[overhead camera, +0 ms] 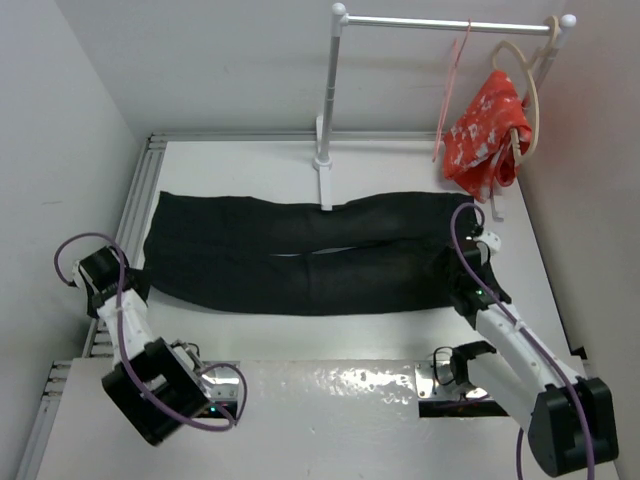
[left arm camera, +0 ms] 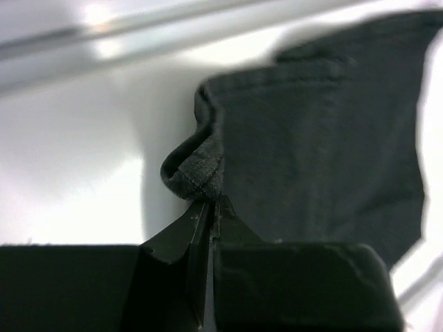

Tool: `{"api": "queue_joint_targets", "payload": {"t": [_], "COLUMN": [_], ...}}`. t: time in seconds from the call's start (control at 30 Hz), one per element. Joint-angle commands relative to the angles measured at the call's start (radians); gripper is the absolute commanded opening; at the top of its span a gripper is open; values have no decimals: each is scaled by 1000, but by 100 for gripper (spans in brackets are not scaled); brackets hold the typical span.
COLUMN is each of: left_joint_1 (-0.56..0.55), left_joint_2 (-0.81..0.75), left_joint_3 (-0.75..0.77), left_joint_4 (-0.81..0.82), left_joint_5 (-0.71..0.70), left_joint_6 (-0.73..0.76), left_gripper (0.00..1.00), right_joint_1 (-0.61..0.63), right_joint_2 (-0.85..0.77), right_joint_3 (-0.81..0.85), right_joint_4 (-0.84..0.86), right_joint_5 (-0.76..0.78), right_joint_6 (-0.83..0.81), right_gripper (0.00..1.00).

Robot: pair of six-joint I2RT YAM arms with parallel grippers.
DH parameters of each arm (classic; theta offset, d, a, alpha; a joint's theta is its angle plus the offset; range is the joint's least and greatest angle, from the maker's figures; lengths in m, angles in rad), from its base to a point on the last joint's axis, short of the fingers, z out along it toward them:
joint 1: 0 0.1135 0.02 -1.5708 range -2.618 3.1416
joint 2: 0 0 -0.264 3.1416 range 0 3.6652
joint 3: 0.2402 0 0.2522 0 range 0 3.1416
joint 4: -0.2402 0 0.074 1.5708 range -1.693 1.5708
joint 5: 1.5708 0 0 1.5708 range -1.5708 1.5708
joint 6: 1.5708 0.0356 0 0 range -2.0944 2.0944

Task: Place the trousers on the hanger
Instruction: Fold the trousers at the center of the board.

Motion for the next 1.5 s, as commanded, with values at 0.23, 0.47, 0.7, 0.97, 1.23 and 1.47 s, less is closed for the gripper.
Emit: {"api": "queue_joint_targets", "payload": {"t": [0.23, 0.47, 0.7, 0.97, 1.23, 1.47], "left_joint_1": [-39, -45, -43, -43, -48, -55], "left_joint_2": [-215, -228, -229, -235, -268, -309], "left_joint_3": [-128, -167, -172, -172, -80, -35], "left_joint_4": [149, 228, 254, 280, 206, 115], "left_joint_5": [144, 215, 227, 209, 186, 160], "left_joint_6": [-105, -118, -113, -145, -161, -135], "left_gripper": [0, 0, 0, 0, 0, 0], "right_joint_1": [-343, -478, -477, -477, -477, -477], "right_joint_2": [-69, 88, 228, 192, -299, -440], "right_joint_3": [-56, -72, -69, -53, 39, 200], "right_joint_4": [-282, -133, -52, -50, -337, -597], "right_joint_5": [379, 128, 44, 78, 196, 265], "right_joint_6": [196, 146, 207, 189, 144, 77], "right_gripper": [35, 58, 49, 0, 0, 0]}}
